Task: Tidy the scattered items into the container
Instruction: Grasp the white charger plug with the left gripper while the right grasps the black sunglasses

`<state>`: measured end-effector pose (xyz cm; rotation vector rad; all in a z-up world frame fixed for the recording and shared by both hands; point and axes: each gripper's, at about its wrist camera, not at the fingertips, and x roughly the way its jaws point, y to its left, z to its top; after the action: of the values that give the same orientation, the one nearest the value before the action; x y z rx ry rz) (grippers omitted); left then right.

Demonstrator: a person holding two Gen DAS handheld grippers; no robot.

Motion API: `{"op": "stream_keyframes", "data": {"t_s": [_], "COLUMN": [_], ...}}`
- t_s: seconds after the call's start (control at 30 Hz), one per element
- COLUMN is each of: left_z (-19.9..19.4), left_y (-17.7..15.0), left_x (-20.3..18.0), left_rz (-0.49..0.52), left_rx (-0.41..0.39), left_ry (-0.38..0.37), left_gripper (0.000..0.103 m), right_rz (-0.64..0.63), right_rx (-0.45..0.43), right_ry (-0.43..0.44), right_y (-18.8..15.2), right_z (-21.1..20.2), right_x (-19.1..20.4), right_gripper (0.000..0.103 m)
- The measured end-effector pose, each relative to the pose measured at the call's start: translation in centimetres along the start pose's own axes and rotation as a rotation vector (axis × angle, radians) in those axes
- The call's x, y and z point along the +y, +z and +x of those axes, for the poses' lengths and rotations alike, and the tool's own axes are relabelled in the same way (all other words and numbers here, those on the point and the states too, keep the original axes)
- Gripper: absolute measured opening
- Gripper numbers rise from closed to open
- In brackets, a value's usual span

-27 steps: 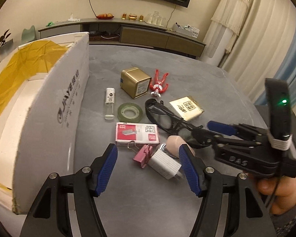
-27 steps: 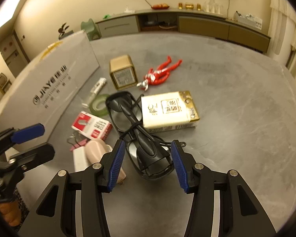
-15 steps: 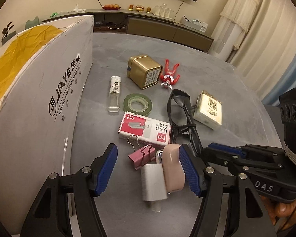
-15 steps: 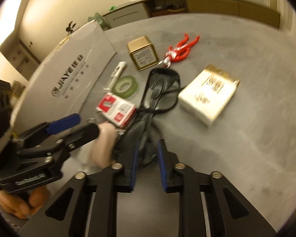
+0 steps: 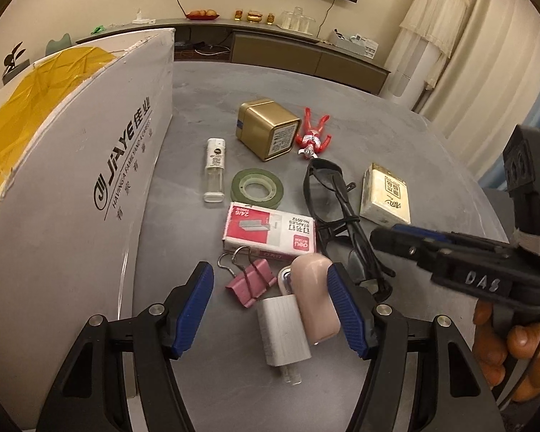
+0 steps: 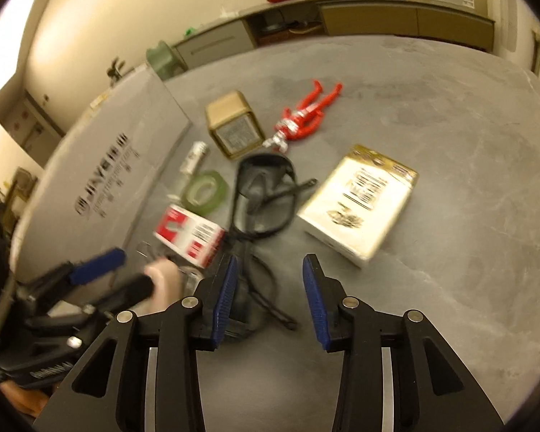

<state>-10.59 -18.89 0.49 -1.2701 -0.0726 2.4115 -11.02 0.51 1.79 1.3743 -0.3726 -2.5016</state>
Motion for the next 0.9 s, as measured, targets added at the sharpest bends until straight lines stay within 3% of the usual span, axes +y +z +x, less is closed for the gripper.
{"op": "stream_keyframes", "data": {"t_s": [0.1,0.23,0.3,0.33,0.63,0.73,0.83,0.87,0.9], "left_z": [-0.1,0.2,0.4,0.4,-0.1,0.2,0.4,0.5,0.5], "left_y": [-0.2,-0.5,-0.7,-0.6,-1.5,-2.2,-2.3,-2.2,-2.2], "left_x": [0.1,0.0,0.0,0.0,0.4,0.1,-0.2,-0.1,0.2], "left_rz": [0.002,0.009,0.009,0.007,0.024,0.041,0.069,0.073,0.065], "left_rx": [0.001,0.015,0.025,0.025,0.046,0.076,0.059,0.059,0.062], "left_ry": [-0.004,-0.027,-0.029,-0.028,-0.025,-0.04,-0.026,-0.012,-0.014], "left_gripper": [0.067,0.069,0.07,0.07,0.07,0.062,0.042,0.031,0.029], "right_rz": [-0.012,-0.073,-0.072,-0.06,-0.006,-0.027,-0.064,-0.068,-0.064], "right_rx": [-0.013,0.036,0.037,0.04,0.044,0.043,0.032,0.033,0.037], "right_ry": [0.022,-0.025,-0.046,-0.048,-0.073,-0.083,-0.1,-0.099,-0.092], "right_y": [0.3,0.2,0.2,0.3,0.0,-0.4,-0.7,-0.7,-0.7], "right_z": [0.4,2.7,3.1,2.9,1.3,1.4,1.5,1.5,1.4], "right_x": [1.2,2.6,2.3,1.9,-1.0,-0.9,-0.3,-0.2,-0.3], "right_gripper": [0.045,0.044,0.022,0.018,0.018,0.021,0.024,0.023,0.019]}}
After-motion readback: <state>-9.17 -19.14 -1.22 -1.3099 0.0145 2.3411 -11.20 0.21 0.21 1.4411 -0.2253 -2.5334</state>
